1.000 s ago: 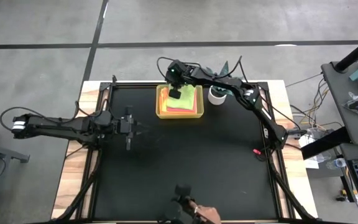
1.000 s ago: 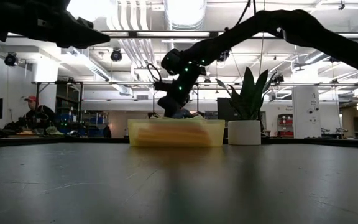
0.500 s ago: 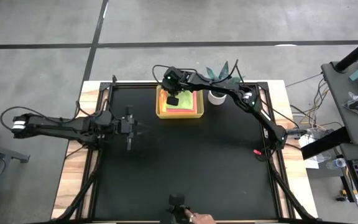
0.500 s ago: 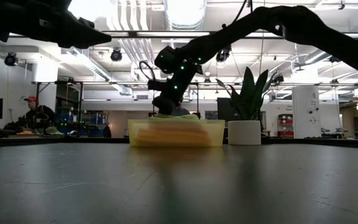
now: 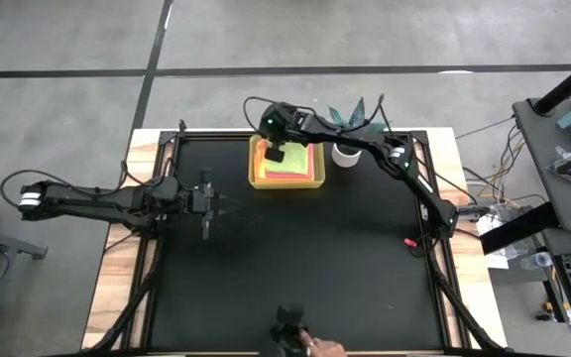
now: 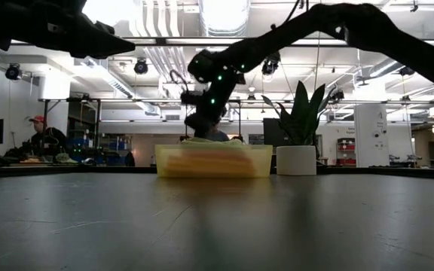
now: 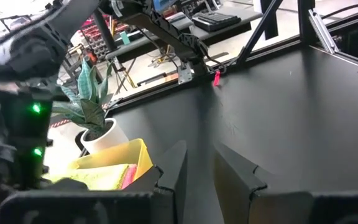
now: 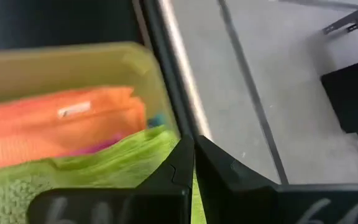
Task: Fold microfiber towels
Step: Put the green microfiber cloth into the yellow bin
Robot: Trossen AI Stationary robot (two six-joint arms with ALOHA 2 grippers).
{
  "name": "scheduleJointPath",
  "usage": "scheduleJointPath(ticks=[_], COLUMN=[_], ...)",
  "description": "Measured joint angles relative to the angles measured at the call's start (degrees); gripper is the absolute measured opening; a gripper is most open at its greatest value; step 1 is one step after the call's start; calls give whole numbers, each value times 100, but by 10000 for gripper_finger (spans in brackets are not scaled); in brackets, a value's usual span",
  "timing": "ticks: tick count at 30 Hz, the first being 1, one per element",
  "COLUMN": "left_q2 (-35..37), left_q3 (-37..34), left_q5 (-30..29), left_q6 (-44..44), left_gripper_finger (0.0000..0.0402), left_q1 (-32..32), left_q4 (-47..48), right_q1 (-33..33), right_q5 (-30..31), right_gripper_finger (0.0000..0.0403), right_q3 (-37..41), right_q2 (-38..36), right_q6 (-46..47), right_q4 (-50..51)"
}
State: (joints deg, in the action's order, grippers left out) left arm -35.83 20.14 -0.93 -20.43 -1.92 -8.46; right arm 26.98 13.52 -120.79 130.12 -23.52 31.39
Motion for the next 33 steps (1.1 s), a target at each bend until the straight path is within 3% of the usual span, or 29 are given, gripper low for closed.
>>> scheduleJointPath(ticks=[7,15,24,33], left_q2=[-11,-5,-17,-57], left_q3=[0,0,0,0], left_q5=[0,0,0,0], left_q6=[0,-2,-2,-127], left_gripper_finger=[58,58,58,58], left_q1=[-2,-2,0,0], left_q4=[-14,-1,-1,-2], right_q1=[-14,-83,-157,-335], right_q5=[-48,-1312,-1404,-1506], right_gripper_finger=[9,9,9,9], right_q3=[-4,335,1257,1387], right_q2=[-364,-411,-345,-506], right_q6=[431,969,1025,954], right_q4=[146,564,305,312])
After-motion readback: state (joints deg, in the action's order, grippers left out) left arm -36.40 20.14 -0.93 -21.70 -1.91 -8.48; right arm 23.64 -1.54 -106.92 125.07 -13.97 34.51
